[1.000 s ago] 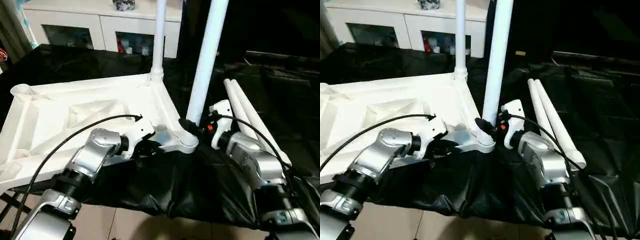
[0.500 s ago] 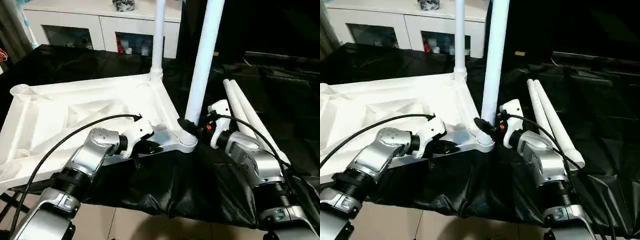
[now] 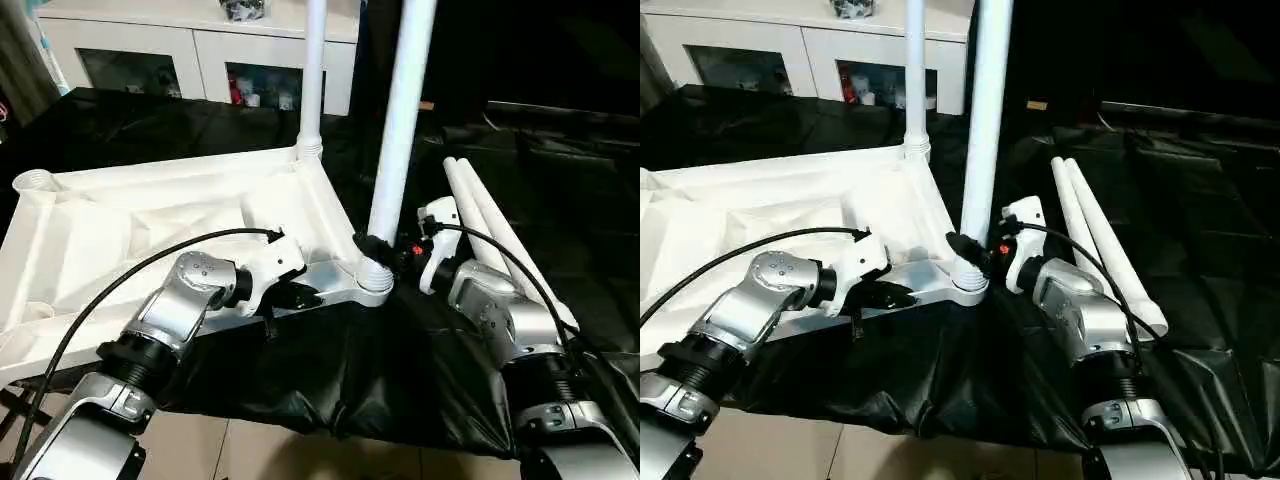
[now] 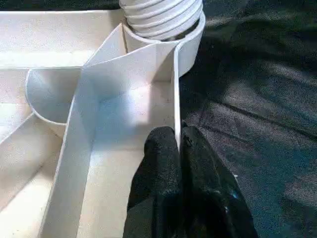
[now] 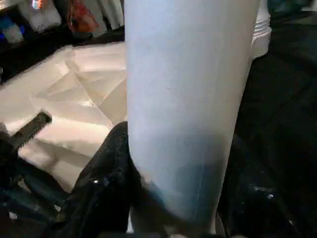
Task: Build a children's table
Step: Insert table leg to table base
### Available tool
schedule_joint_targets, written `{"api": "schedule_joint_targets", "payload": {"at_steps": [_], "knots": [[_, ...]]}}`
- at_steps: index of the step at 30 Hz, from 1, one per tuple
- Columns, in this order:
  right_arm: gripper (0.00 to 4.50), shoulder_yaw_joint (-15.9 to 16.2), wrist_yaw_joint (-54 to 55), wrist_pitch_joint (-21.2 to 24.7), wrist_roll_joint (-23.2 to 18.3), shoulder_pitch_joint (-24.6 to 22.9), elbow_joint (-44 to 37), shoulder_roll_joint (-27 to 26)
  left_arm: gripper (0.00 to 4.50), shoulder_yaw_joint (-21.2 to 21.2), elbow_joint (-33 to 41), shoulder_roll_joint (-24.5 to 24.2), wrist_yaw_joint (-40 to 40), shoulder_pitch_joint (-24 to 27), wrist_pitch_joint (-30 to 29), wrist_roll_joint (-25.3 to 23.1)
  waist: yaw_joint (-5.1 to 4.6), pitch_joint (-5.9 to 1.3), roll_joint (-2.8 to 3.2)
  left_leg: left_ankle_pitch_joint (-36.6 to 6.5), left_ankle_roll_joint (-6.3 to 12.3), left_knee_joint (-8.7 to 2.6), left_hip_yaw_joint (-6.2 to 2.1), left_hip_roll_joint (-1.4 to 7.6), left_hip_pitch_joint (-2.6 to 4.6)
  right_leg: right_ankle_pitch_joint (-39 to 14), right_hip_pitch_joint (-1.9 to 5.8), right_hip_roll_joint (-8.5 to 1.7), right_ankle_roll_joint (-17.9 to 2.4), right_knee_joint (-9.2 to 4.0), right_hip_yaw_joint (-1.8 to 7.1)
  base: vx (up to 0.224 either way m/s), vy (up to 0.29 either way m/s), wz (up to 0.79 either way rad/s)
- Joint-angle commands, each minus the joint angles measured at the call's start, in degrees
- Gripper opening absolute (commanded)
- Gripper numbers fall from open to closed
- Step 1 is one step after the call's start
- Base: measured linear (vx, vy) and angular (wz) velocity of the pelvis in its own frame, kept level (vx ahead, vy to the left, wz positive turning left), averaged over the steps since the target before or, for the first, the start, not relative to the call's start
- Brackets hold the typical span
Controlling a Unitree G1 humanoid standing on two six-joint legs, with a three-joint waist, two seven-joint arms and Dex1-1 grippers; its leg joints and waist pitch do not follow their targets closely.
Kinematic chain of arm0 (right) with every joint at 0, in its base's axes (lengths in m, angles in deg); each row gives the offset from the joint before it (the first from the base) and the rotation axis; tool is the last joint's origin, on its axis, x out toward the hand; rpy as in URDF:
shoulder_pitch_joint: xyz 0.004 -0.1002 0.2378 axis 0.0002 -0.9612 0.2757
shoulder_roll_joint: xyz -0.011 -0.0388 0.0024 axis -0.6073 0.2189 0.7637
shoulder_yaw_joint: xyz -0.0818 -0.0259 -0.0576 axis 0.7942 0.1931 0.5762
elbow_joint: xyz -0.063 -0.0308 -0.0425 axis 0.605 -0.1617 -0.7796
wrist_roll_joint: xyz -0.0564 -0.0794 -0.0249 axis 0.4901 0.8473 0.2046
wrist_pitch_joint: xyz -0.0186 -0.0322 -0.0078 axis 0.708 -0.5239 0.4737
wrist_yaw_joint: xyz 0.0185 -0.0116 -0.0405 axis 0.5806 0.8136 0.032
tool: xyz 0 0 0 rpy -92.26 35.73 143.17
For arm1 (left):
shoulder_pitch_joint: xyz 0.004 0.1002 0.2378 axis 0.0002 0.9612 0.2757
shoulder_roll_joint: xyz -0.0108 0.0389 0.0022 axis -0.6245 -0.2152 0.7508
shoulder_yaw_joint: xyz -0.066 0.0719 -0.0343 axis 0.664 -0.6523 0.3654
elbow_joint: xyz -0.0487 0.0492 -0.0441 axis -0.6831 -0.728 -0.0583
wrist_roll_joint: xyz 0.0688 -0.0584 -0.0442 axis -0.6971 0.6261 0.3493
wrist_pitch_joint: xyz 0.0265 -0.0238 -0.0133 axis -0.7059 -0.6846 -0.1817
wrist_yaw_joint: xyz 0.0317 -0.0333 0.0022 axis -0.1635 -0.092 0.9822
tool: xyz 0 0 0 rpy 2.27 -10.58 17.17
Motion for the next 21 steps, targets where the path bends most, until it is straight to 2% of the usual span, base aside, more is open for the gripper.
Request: {"api": "schedule_joint_targets", "payload": {"at_steps": [1, 4, 5, 7, 8, 9, 13, 21], "knots": [[1.88, -3.1, 0.6, 1.2, -2.5, -1.9, 0.4, -0.3, 0.00, -1.0, -1.7, -0.1, -0.2, 0.6, -1.3, -0.8, 0.39, -3.25, 0.15, -6.4, 2.08, -4.53, 1.10, 0.11, -0.83, -7.6, 3.56, -2.15, -14.6, -3.43, 1.23, 0.000, 0.000, 0.00], [1.88, -3.4, 0.8, 0.8, -2.9, -3.8, 0.0, -0.9, 0.00, -0.6, -2.1, 0.3, 0.5, 0.3, -1.7, -0.7, 0.51, -3.24, 0.07, -6.2, 2.16, -4.56, 1.12, 0.12, -0.82, -7.4, 3.53, -2.10, -14.7, -3.44, 1.17, 0.000, 0.000, 0.00], [1.88, -3.4, 0.8, 0.6, -2.8, -4.3, 0.0, -1.0, 0.00, -0.5, -2.2, 0.4, 0.6, 0.2, -1.7, -0.7, 0.52, -3.19, 0.38, -6.4, 1.98, -4.61, 1.13, 0.15, -0.75, -7.6, 3.42, -2.07, -14.7, -3.53, 1.13, 0.000, 0.000, 0.00], [1.88, -3.7, 1.0, -0.1, -3.1, -6.1, -0.1, -1.8, 0.00, -0.3, -2.8, 0.6, 0.9, -0.2, -1.7, -0.8, 0.66, -3.12, 0.28, -6.9, 1.84, -4.62, 1.16, 0.13, -0.76, -8.1, 3.41, -2.09, -14.4, -3.63, 1.20, 0.000, 0.000, 0.00], [1.88, -3.9, 1.1, -0.4, -3.3, -6.7, -0.2, -2.0, 0.00, -0.2, -3.1, 0.8, 1.3, -0.4, -1.7, -0.9, 0.85, -3.18, 0.66, -7.0, 1.70, -4.66, 1.08, 0.14, -0.71, -8.2, 3.44, -2.16, -14.3, -3.56, 1.22, 0.000, 0.000, 0.00], [1.88, -4.2, 1.6, -0.9, -3.4, -7.5, -0.3, -2.5, 0.00, -0.1, -3.5, 0.9, 1.6, -0.6, -1.7, -1.0, 0.83, -3.11, 0.39, -7.4, 1.60, -4.75, 1.08, 0.15, -0.75, -8.5, 3.46, -2.07, -14.1, -3.69, 1.19, 0.000, 0.000, 0.00], [1.88, -4.1, 1.9, -2.6, -2.8, -8.7, -0.4, -2.9, 0.00, 0.1, -4.0, 1.1, 2.4, -0.9, -1.6, -1.3, 0.92, -3.00, 0.58, -8.9, 1.19, -4.87, 1.12, 0.16, -0.62, -10.6, 3.23, -2.09, -13.6, -3.99, 1.21, 0.000, 0.000, 0.00], [1.88, -5.1, 3.8, -6.7, -2.7, -11.6, -2.2, -4.7, 0.00, 0.7, -5.8, 1.8, 4.0, -1.8, -1.1, -1.6, 0.97, -2.78, 0.51, -11.7, 0.71, -5.25, 0.96, 0.21, -0.63, -15.6, 2.94, -2.09, -11.8, -4.53, 1.27, 0.000, 0.000, 0.00]]}}
